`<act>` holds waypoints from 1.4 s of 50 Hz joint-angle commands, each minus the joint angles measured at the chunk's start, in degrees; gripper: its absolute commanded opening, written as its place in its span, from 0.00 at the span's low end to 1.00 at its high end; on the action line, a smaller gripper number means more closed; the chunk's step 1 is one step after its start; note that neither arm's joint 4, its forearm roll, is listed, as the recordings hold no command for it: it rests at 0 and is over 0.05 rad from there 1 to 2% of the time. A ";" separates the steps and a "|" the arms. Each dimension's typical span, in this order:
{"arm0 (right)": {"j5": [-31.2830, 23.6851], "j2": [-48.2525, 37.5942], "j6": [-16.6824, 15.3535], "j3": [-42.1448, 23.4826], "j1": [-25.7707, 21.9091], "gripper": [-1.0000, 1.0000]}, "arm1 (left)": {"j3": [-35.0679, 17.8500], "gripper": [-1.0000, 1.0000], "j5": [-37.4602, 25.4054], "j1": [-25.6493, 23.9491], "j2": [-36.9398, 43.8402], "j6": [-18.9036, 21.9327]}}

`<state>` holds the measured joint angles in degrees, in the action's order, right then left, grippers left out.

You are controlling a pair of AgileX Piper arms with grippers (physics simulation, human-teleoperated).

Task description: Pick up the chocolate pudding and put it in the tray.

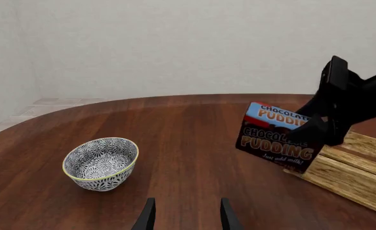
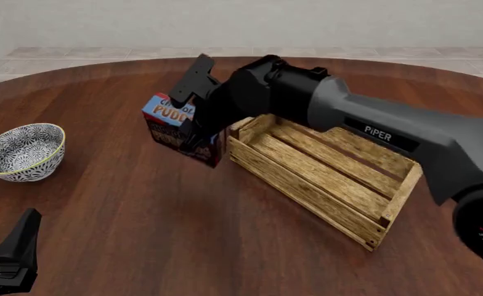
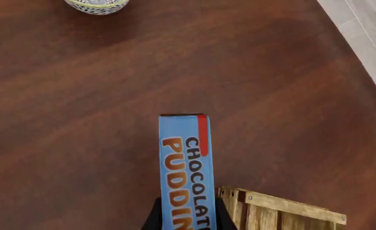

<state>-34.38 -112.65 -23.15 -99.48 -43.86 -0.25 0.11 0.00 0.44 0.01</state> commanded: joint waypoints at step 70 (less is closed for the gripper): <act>-2.01 14.22 -5.56 11.80 20.66 0.00 | 0.00 1.00 0.00 0.00 0.00 0.00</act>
<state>-36.71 -99.18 -29.04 -88.94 -25.26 -0.25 0.11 0.00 0.44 0.01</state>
